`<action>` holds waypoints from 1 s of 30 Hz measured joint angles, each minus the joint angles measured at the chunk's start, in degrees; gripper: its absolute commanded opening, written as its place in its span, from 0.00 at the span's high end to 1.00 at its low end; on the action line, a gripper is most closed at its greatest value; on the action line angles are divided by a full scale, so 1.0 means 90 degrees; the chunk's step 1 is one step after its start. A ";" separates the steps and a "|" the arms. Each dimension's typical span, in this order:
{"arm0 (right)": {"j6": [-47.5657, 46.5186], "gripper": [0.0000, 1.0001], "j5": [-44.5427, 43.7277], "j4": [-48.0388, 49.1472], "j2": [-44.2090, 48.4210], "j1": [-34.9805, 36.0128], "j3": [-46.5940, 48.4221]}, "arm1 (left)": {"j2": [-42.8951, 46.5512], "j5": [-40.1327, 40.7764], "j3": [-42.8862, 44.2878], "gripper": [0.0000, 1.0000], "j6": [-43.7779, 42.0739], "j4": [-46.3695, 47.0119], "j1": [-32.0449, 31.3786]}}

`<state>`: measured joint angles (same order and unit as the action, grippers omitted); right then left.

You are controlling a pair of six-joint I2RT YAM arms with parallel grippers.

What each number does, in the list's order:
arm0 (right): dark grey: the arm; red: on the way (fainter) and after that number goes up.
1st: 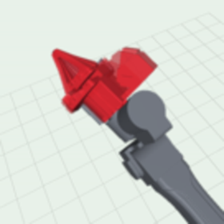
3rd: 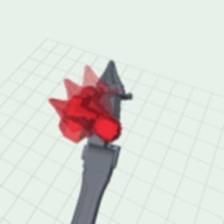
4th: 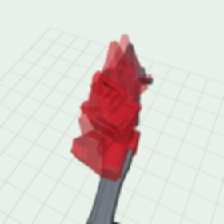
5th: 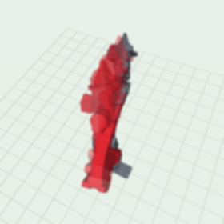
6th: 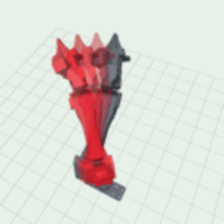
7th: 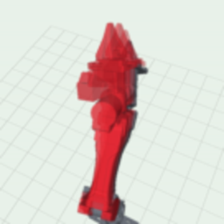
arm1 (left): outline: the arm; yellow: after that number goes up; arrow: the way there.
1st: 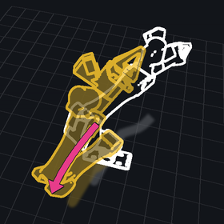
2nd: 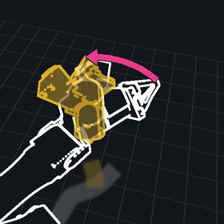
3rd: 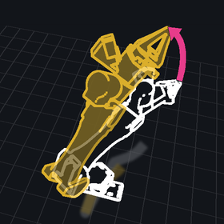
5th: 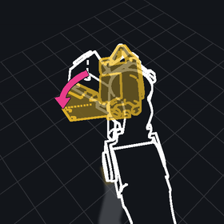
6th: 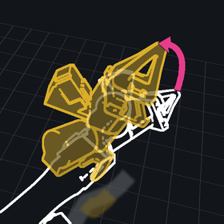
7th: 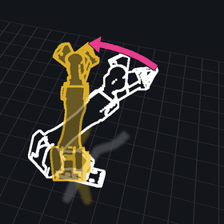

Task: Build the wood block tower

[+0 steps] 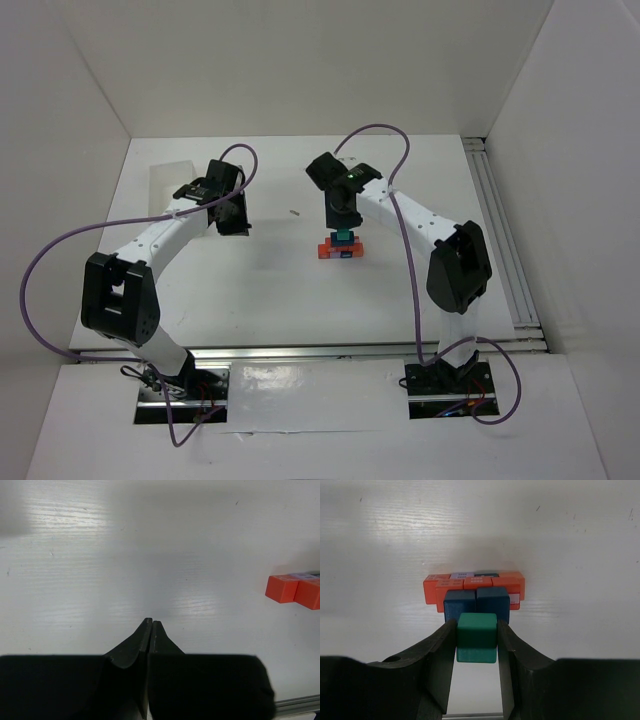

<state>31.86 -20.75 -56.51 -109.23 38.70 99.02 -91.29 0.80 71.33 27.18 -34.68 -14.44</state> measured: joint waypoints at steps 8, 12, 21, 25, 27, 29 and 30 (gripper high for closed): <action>-0.0002 0.60 0.0049 0.0046 -0.0002 0.0000 0.0000 | 0.0000 0.0002 0.0000 0.96 0.0000 0.0000 0.0000; -0.0002 0.60 0.0051 0.0056 -0.0039 0.0000 0.0000 | 0.0000 0.0002 0.0000 0.96 -0.0002 0.0000 0.0000; -0.0002 0.60 0.0053 0.0102 -0.0100 0.0000 -0.0002 | 0.0000 0.0002 0.0000 0.96 0.0000 0.0000 0.0000; -0.0002 0.60 0.0046 0.0112 -0.0100 0.0000 -0.0005 | 0.0000 0.0002 0.0000 0.96 0.0000 0.0000 0.0000; -0.0002 0.60 0.0044 0.0119 -0.0100 0.0000 -0.0010 | 0.0000 0.0002 0.0000 0.96 0.0000 0.0000 0.0000; -0.0002 0.60 0.0044 0.0129 -0.0100 0.0000 -0.0012 | 0.0000 0.0002 0.0000 0.96 0.0000 0.0002 0.0000; -0.0002 0.60 0.0036 0.0138 -0.0100 0.0000 -0.0019 | 0.0000 0.0002 0.0000 0.96 0.0000 0.0000 0.0000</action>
<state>31.83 -20.43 -55.27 -110.13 38.70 98.85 -91.29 0.82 71.33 27.18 -34.68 -14.44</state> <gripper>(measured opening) 0.424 0.109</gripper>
